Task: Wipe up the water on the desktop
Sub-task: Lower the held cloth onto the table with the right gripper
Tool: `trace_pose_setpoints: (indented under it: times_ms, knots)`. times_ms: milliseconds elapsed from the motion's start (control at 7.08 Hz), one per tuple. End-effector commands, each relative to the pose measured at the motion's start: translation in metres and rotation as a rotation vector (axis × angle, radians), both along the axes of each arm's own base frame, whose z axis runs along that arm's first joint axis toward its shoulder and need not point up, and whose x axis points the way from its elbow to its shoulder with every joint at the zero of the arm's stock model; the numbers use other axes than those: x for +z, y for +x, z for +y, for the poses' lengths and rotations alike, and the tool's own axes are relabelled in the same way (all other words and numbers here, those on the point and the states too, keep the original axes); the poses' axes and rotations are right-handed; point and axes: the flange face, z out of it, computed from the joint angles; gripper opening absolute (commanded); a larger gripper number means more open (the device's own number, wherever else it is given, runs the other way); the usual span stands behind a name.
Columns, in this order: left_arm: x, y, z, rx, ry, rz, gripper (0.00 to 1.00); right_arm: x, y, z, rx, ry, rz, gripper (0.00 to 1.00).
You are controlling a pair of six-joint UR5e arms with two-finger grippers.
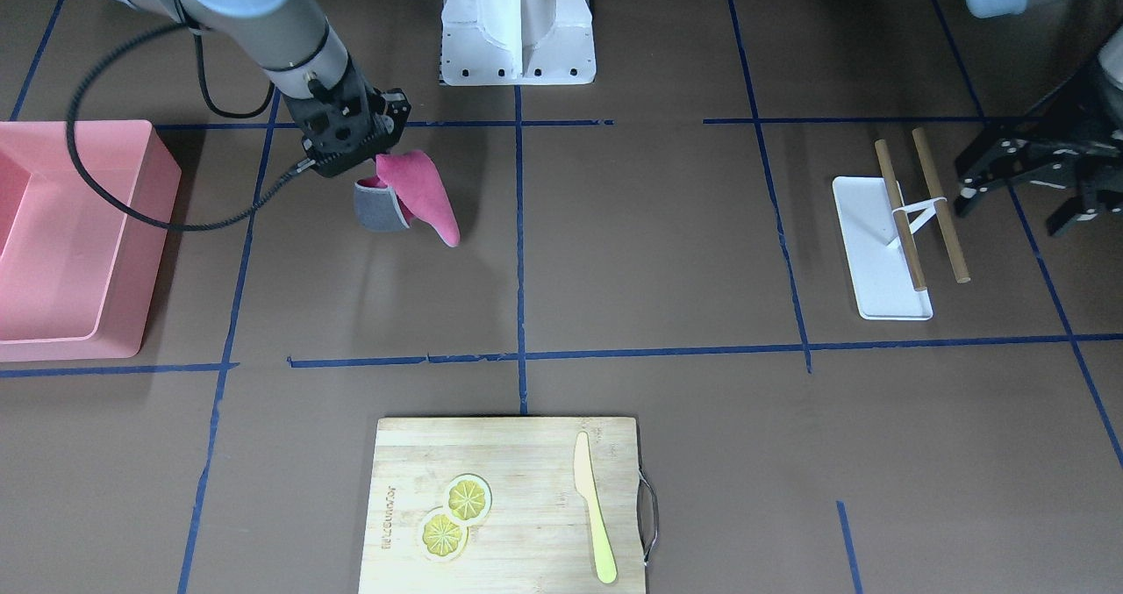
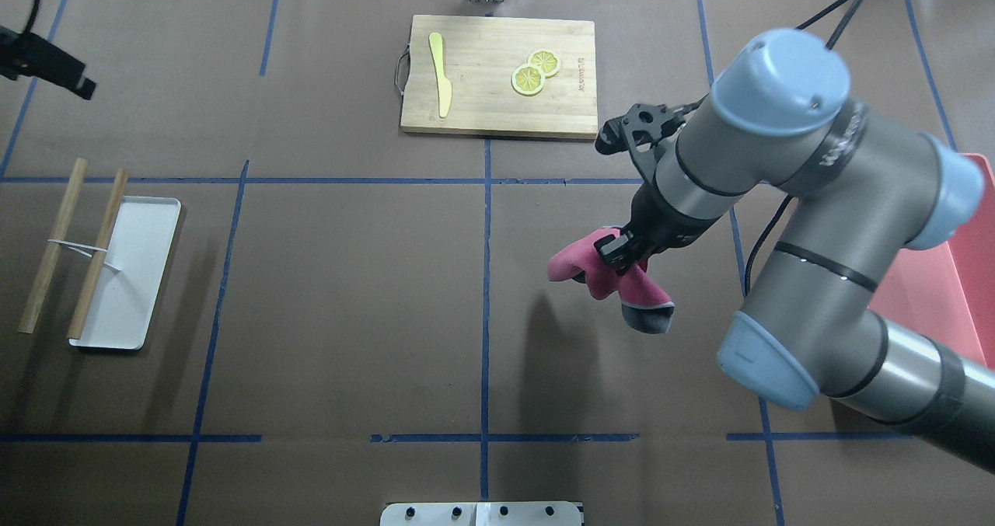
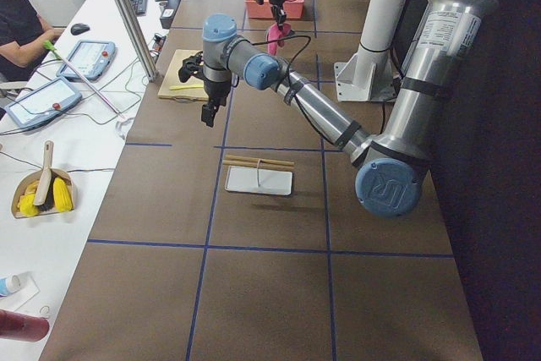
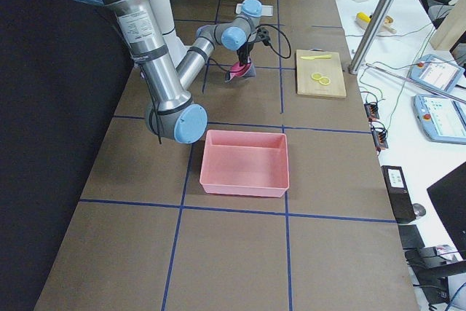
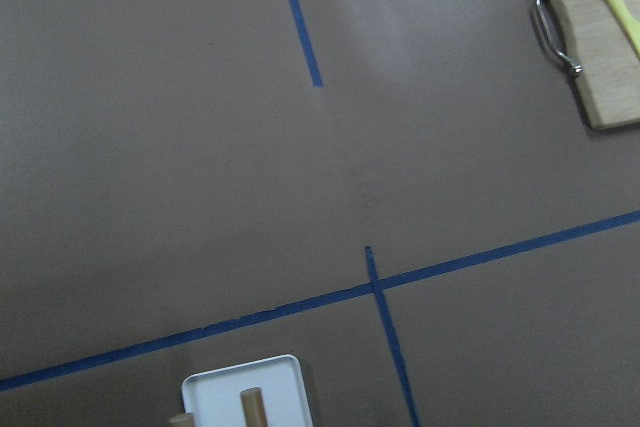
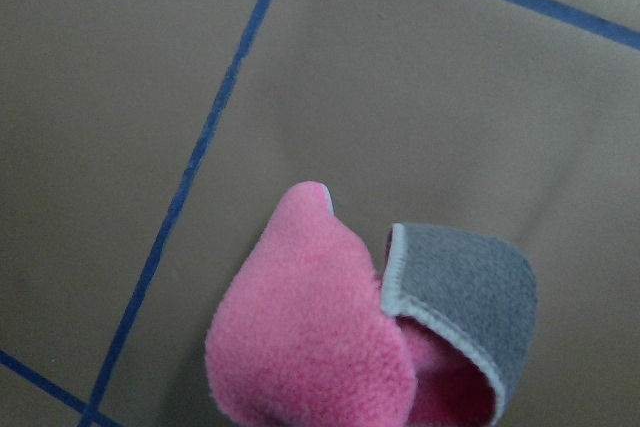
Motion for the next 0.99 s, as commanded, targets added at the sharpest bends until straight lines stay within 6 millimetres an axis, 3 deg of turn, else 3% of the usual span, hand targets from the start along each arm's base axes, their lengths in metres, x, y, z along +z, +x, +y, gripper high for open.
trace_pose_setpoints:
  times_ms: [0,283,424,848]
  knots:
    - [0.028,-0.041,0.004,0.008,0.03,-0.037,1.0,0.046,-0.012,0.013,-0.038,-0.021,0.004,0.0]
    - [0.026,-0.049,0.007,0.002,0.04,-0.036,1.0,0.082,-0.001,-0.002,-0.005,-0.063,0.058,0.0]
    - [0.025,-0.048,0.007,0.004,0.041,-0.036,1.0,0.108,0.002,-0.024,0.028,-0.102,0.103,0.0]
    - [0.02,-0.048,0.005,0.002,0.049,-0.034,1.0,0.172,0.049,-0.098,0.164,-0.203,0.198,0.0]
